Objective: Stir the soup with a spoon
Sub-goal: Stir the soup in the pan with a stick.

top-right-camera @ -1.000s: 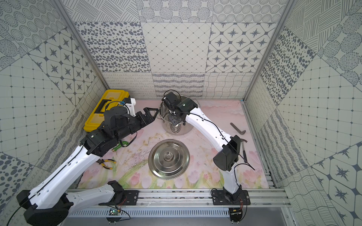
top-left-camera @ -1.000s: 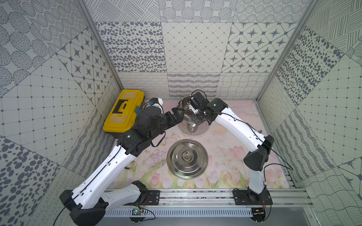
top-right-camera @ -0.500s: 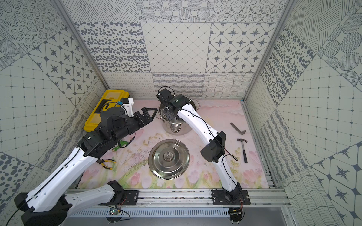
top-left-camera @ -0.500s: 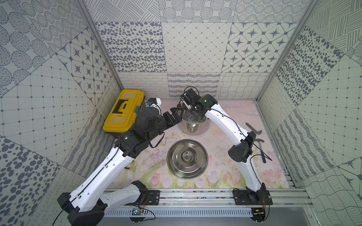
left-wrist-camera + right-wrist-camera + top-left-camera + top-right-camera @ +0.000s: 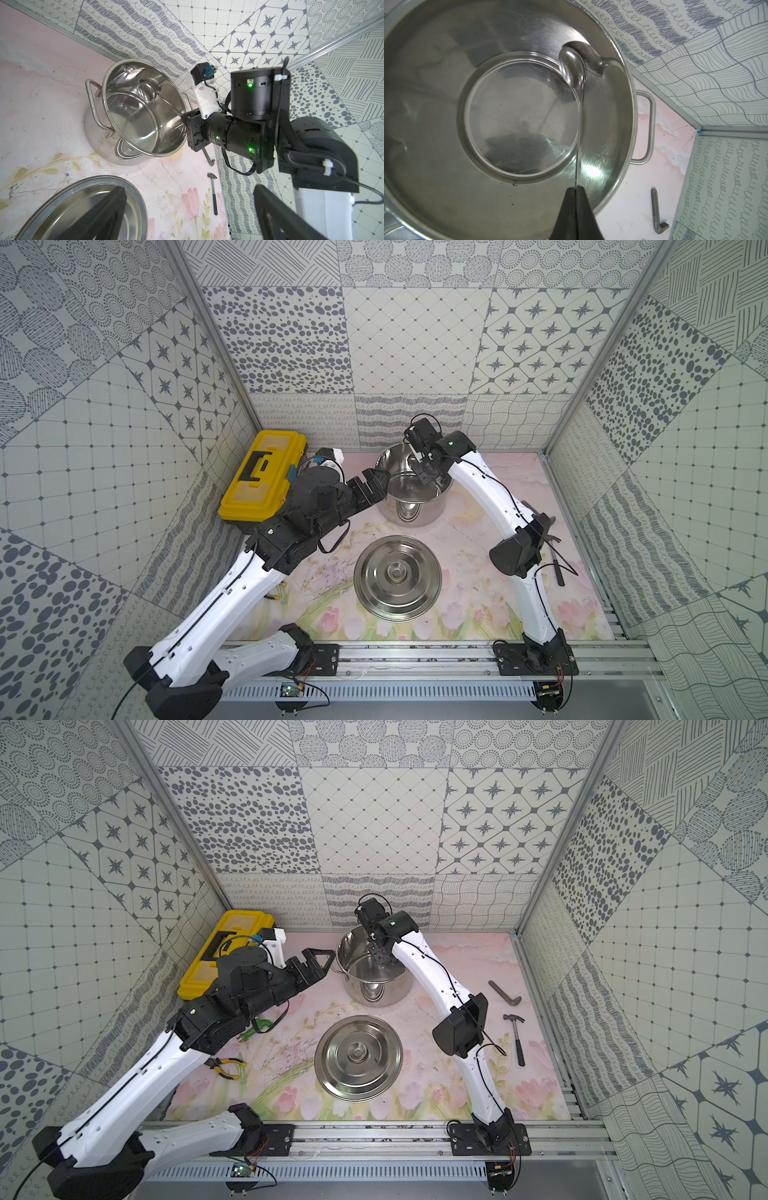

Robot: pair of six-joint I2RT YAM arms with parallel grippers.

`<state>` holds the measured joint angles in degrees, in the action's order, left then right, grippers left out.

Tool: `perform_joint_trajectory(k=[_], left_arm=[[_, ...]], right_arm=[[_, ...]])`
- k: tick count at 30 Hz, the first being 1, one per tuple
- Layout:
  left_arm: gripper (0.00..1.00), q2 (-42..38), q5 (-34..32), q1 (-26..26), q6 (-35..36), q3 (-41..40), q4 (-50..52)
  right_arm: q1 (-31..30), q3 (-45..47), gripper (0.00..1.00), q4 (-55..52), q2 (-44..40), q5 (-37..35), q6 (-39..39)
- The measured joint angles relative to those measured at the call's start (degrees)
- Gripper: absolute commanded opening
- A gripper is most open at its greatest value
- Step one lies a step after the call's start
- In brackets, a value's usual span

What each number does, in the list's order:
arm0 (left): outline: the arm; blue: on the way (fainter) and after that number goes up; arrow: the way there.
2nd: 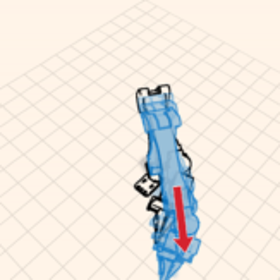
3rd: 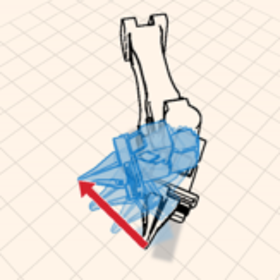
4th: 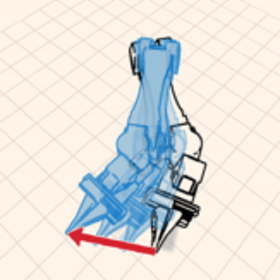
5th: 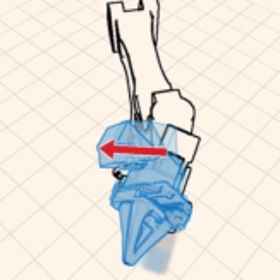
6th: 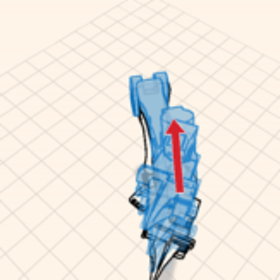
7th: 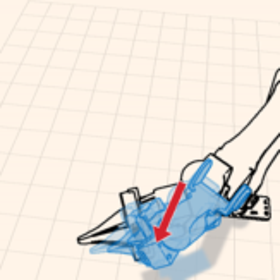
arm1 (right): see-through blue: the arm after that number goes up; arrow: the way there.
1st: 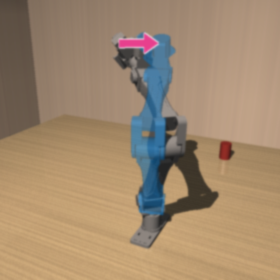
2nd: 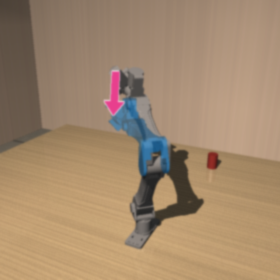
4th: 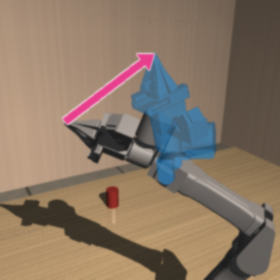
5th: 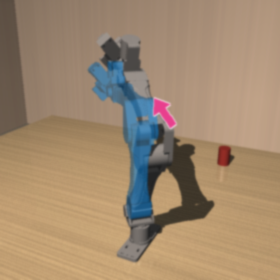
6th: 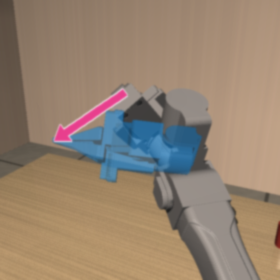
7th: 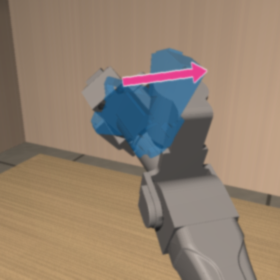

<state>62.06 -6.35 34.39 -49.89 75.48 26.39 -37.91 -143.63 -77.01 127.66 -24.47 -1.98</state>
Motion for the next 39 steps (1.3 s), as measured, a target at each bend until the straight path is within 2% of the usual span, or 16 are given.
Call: perform_joint_trajectory(k=[6, 17, 22, 31, 39], left_arm=[[1.0, 0.4, 0.0, 0.0, 0.0, 0.0, 0.0], [0.99, 1.4, 0.3, 0.0, 0.0, 0.0, 0.0], [0.99, 1.7, 0.3, 0.0, 0.0, 0.0, 0.0], [0.99, 1.8, 0.5, 0.0, -0.5, 0.0, 0.0], [0.99, 0.9, 0.6, 0.0, -1.1, 0.0, 0.0]], right_arm=[[0.2, 6.7, 0.0, 0.2, -2.0, -0.4, -0.1], [-0.4, 23.8, 0.0, 3.1, -16.2, 0.5, 0.8], [-2.1, 28.9, 0.0, 4.3, -19.6, 1.8, 2.1], [-5.3, 28.8, 0.0, 5.1, -19.5, 5.6, 4.9], [-6.4, 18.7, 0.0, 5.7, -15.1, 7.6, 5.7]])
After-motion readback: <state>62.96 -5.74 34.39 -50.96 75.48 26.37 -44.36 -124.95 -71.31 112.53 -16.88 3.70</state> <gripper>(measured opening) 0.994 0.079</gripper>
